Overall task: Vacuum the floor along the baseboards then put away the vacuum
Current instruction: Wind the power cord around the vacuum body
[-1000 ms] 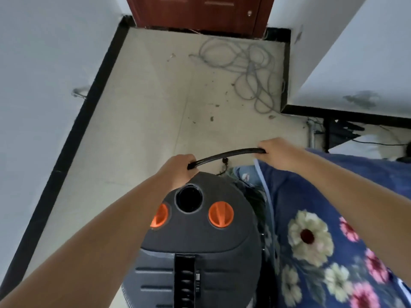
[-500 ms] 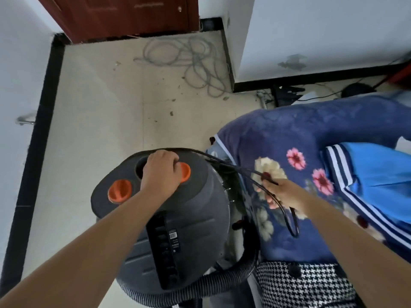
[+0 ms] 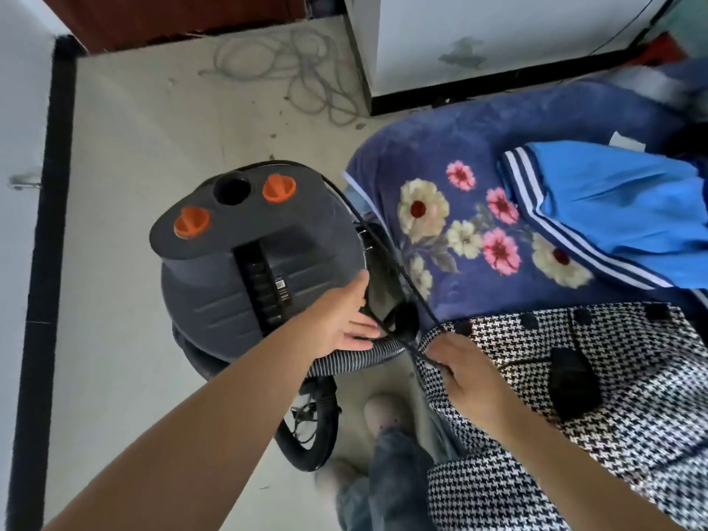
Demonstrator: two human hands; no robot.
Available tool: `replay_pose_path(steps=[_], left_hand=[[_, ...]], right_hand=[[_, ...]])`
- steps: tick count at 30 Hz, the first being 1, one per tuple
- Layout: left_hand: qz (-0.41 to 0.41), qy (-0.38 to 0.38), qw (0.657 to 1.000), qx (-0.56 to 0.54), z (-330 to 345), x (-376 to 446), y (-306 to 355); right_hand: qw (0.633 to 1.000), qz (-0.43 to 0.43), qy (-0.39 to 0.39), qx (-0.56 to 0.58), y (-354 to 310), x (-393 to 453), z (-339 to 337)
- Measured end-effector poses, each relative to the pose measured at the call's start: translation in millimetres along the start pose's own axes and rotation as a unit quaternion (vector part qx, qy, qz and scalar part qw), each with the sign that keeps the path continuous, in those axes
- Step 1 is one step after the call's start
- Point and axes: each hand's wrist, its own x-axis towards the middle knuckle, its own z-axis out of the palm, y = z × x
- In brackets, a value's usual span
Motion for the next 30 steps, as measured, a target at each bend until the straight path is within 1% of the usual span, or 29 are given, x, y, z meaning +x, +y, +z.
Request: replay_pose_path(steps=[1, 2, 4, 6, 7, 8, 9, 10, 11, 12, 13, 14, 16, 17, 18, 20, 22, 23, 24, 25, 26, 27, 28, 29, 30], left_hand=[[-0.017, -0.004, 0.999, -0.032, 6.7, 2.7, -3.3], [-0.033, -0.005, 0.998, -0.058, 13.9, 6.2, -6.3], [-0.054, -0.003, 0.993, -0.108, 28.2, 16.5, -11.1], [-0.048, -0.003, 0.984, -0.171, 41.1, 26.6, -13.6], [-0.027, 0.002, 0.978, -0.207, 46.0, 30.1, -11.3], [-0.006, 0.018, 0.97, -0.242, 48.4, 35.2, -8.4], [0.011, 0.037, 0.964, -0.265, 47.6, 39.6, -4.9], [0.024, 0.054, 0.962, -0.267, 42.8, 43.7, -1.2], [0.027, 0.061, 0.964, -0.257, 36.3, 46.2, 2.8], [0.025, 0.066, 0.969, -0.236, 29.8, 49.4, 5.7], [0.018, 0.074, 0.975, -0.209, 25.2, 52.3, 7.5], [0.011, 0.089, 0.982, -0.164, 23.4, 54.7, 8.6], [0.0, 0.121, 0.991, -0.06, 27.4, 55.1, 10.5], [0.0, 0.124, 0.991, -0.043, 32.8, 55.3, 11.8], [0.001, 0.116, 0.992, -0.055, 39.7, 54.5, 14.0], [0.016, 0.094, 0.99, -0.106, 52.4, 54.2, 19.7], [0.019, 0.093, 0.983, -0.154, 55.6, 55.3, 22.4], [0.023, 0.099, 0.986, -0.132, 52.2, 56.8, 21.2], [0.033, 0.11, 0.991, -0.068, 45.4, 56.2, 18.7], [0.043, 0.119, 0.992, 0.013, 36.2, 53.5, 16.4], [0.057, 0.125, 0.985, 0.1, 24.8, 48.1, 13.9], [0.071, 0.129, 0.973, 0.178, 11.6, 39.0, 12.1], [0.088, 0.125, 0.959, 0.239, -2.6, 26.8, 11.9], [0.106, 0.118, 0.945, 0.286, -17.0, 14.1, 12.1], [0.124, 0.113, 0.93, 0.327, -30.2, 1.3, 12.6]], right_hand=[[0.998, -0.066, 0.008, -0.006, -3.9, -6.7, 5.3], [0.994, -0.109, 0.011, 0.001, -1.9, -13.5, 10.0], [0.989, -0.141, 0.027, 0.026, 7.1, -21.2, 11.8], [0.99, -0.094, 0.069, 0.074, 15.7, -27.9, 9.7], [0.987, -0.061, 0.096, 0.114, 19.1, -29.5, 8.8], [0.979, -0.02, 0.106, 0.176, 19.7, -30.1, 8.1], [0.957, 0.042, 0.104, 0.267, 16.3, -30.9, 8.9], [0.91, 0.108, 0.096, 0.388, 12.1, -29.7, 10.0], [0.847, 0.169, 0.087, 0.496, 7.8, -26.7, 10.2], [0.768, 0.214, 0.063, 0.6, 3.4, -24.1, 8.3], [0.701, 0.227, 0.05, 0.674, 1.8, -23.1, 6.1], [0.658, 0.234, 0.052, 0.714, -0.4, -23.5, 3.1], [0.603, 0.237, 0.039, 0.761, -1.1, -25.9, -0.3], [0.585, 0.226, 0.022, 0.779, 0.2, -27.6, -0.8], [0.574, 0.217, 0.004, 0.789, -0.4, -29.0, -2.2], [0.564, 0.213, -0.034, 0.797, 9.9, -36.6, 1.7], [0.545, 0.228, -0.044, 0.806, 25.0, -44.7, 5.5], [0.545, 0.242, -0.048, 0.801, 32.7, -48.1, 6.2], [0.548, 0.268, -0.052, 0.791, 39.0, -51.0, 5.7], [0.565, 0.295, -0.051, 0.769, 46.4, -53.9, 6.2], [0.597, 0.322, -0.044, 0.733, 53.0, -54.4, 5.4], [0.651, 0.344, -0.041, 0.675, 58.3, -52.3, 4.7], [0.714, 0.35, -0.046, 0.605, 58.3, -46.9, 1.1], [0.776, 0.337, -0.052, 0.531, 55.3, -38.2, -1.0], [0.833, 0.305, -0.066, 0.458, 47.6, -26.3, -3.4]])
